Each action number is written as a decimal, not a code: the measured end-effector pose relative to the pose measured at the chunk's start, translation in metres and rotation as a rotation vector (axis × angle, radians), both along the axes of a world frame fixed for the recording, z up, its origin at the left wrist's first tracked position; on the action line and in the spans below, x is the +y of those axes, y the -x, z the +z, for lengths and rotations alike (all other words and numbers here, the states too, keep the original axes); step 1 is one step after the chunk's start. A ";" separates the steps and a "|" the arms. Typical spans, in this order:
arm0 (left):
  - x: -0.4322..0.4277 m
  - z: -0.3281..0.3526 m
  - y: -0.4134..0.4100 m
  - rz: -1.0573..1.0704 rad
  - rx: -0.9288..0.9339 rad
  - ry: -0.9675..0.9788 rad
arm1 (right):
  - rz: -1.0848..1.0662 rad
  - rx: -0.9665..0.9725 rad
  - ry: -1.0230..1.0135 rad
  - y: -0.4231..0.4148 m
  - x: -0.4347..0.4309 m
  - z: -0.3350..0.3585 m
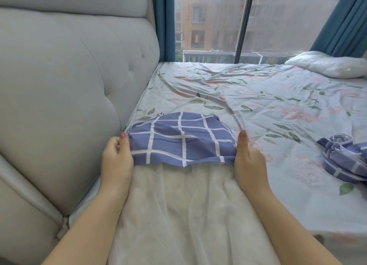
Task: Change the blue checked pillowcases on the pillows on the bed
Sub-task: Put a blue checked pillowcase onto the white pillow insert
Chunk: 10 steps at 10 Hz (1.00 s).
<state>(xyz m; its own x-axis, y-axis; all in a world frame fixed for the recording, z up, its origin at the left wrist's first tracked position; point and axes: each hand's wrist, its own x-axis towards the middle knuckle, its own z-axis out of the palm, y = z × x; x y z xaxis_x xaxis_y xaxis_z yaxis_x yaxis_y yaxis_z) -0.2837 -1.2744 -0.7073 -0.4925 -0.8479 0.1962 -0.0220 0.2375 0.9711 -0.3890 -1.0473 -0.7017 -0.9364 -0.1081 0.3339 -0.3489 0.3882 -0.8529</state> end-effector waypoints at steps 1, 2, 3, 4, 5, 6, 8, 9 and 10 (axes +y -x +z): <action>0.006 0.015 -0.011 0.057 0.170 0.081 | 0.038 0.245 0.190 -0.012 0.011 0.013; 0.004 0.000 -0.006 -0.024 -0.141 -0.038 | 0.066 -0.053 -0.083 -0.008 0.018 0.001; 0.005 -0.015 0.001 -0.120 -0.482 -0.104 | 0.154 -0.481 -0.529 -0.002 0.016 -0.013; 0.006 -0.013 -0.005 -0.158 -0.651 0.073 | 0.173 -0.454 -0.534 -0.009 0.016 -0.004; 0.006 -0.014 -0.010 -0.172 -0.743 0.147 | 0.190 -0.373 -0.553 -0.017 0.021 0.007; 0.011 -0.004 -0.012 -0.074 -0.548 0.330 | 0.196 -0.128 -0.476 -0.017 0.025 0.010; 0.013 -0.002 -0.020 -0.167 -0.648 0.327 | 0.174 -0.260 -0.481 -0.014 0.035 0.006; 0.008 -0.009 -0.022 -0.299 -0.933 0.081 | 0.207 -0.545 -0.703 -0.009 0.036 0.005; 0.015 -0.004 -0.023 -0.148 -1.108 0.246 | 0.186 -0.468 -0.701 -0.012 0.037 0.004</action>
<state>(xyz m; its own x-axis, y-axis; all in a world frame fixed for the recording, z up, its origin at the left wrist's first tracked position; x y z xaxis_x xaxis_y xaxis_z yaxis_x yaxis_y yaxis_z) -0.2604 -1.2594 -0.7115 -0.5901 -0.7659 -0.2552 -0.7929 0.4903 0.3619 -0.3765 -1.0104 -0.6979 -0.9075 -0.3102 -0.2832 -0.1313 0.8500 -0.5101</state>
